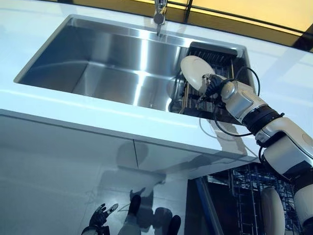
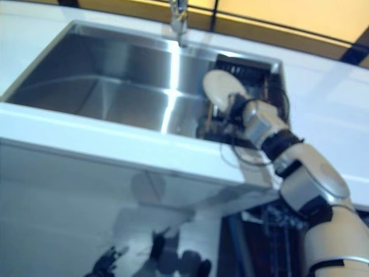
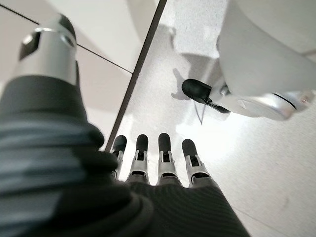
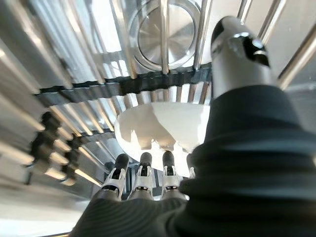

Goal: Take plates into dishwasher

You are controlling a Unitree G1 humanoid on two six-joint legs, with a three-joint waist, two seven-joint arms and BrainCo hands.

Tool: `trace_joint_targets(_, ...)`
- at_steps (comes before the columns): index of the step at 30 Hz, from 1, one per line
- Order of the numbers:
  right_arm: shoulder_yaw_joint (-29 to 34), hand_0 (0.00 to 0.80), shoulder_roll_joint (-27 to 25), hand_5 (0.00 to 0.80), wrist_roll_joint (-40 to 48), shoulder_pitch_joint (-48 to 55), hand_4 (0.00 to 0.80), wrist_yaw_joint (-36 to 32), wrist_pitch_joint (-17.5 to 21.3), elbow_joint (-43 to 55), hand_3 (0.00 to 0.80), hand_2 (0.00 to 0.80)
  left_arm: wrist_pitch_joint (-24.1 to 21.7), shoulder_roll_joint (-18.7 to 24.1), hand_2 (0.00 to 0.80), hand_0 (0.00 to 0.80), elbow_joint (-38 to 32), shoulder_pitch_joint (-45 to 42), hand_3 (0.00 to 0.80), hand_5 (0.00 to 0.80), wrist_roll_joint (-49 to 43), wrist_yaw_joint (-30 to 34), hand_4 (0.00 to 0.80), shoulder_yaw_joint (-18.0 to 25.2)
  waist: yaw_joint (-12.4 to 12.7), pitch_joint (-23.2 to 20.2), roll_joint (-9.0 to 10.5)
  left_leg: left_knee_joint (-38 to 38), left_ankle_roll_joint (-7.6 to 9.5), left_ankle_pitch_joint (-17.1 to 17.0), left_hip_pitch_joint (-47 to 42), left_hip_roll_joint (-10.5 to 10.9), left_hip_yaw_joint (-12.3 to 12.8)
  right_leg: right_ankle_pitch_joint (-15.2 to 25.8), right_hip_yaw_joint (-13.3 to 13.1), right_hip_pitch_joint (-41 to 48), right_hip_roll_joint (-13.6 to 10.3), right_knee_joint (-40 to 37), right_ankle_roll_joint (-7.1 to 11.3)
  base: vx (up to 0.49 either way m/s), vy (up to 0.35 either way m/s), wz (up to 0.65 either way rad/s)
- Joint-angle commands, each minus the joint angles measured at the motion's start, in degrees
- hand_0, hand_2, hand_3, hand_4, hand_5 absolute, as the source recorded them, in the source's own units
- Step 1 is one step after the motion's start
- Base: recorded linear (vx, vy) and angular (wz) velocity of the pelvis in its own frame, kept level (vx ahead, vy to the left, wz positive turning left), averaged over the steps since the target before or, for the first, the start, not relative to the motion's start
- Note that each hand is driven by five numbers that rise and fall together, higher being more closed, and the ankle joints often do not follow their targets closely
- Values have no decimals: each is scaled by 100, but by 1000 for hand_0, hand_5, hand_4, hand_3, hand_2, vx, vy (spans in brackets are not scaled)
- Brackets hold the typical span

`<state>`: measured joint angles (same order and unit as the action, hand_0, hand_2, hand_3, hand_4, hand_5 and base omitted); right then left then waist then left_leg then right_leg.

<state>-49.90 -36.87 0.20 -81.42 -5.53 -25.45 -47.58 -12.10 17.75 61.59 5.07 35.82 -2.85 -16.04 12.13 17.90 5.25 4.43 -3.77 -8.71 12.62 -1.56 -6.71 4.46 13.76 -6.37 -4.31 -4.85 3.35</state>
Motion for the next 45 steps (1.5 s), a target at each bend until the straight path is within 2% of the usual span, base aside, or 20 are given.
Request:
trace_joint_targets(1,-159,0,-193,0,162,-769,0,451,-156,-133,0,0,-171,27,0,0,-147,51,0,0,332,13,0,-114,127,188,201,57,200,231,-55,295,198,494,-86,-296,-292,17,270,-61,45,5)
trace_joint_targets(7,0,0,-152,0,390,-708,0,1130,-328,-194,0,0,-214,-96,0,0,-355,-46,0,0,517,-83,0,-128,176,391,10,57,202,181,81,325,143,505,-44,-432,-327,43,272,-57,55,1)
trace_joint_targets(11,247,0,-33,0,571,-607,0,2106,-353,-456,0,0,-234,-210,0,0,-442,-62,0,0,619,-102,0,-124,213,487,-136,57,220,149,146,371,99,498,-16,-493,-341,52,254,-53,59,2)
trace_joint_targets(12,361,800,14,800,507,-633,800,2562,-333,-644,800,800,-260,-288,0,0,-467,-45,0,0,646,-120,0,-177,228,512,-222,57,230,131,179,397,90,493,-3,-524,-346,54,242,-82,103,5)
trace_joint_targets(14,419,800,42,800,428,-706,800,3025,-312,-850,800,800,-284,-368,0,0,-493,-21,0,0,692,-129,0,-241,250,553,-316,57,239,113,225,412,80,491,9,-559,-352,52,238,-76,76,7)
trace_joint_targets(16,437,800,25,800,374,-751,800,3171,-289,-915,800,800,-299,-397,0,0,-510,-23,0,0,723,-141,0,-285,262,564,-357,57,248,99,250,429,65,494,19,-573,-354,49,239,-48,35,9)
trace_joint_targets(20,378,800,-114,800,203,-815,800,3701,-85,-889,800,800,-334,-357,0,0,-538,-74,0,0,812,-118,0,-355,287,535,-375,57,259,88,274,462,-5,491,61,-570,-360,46,258,-19,9,2)
trace_joint_targets(33,497,800,-549,800,305,-721,800,3973,356,-449,800,800,-266,-268,0,0,-490,-125,0,0,479,-185,0,-298,248,267,-279,57,262,202,65,434,-14,435,42,-396,-345,20,266,12,-9,1)
trace_joint_targets(38,738,800,-643,800,810,-586,800,4072,800,-309,800,800,-263,-244,0,0,-357,-154,0,0,370,-132,0,-238,215,142,-223,57,248,258,-48,403,16,405,3,-296,-330,2,271,35,-5,0)
trace_joint_targets(45,1033,800,-841,800,1126,-499,800,4167,1107,-181,800,800,-271,-239,0,0,-322,-270,0,0,211,-151,0,-182,199,22,-181,57,245,297,-159,380,13,379,-28,-185,-316,-15,263,27,-11,0)
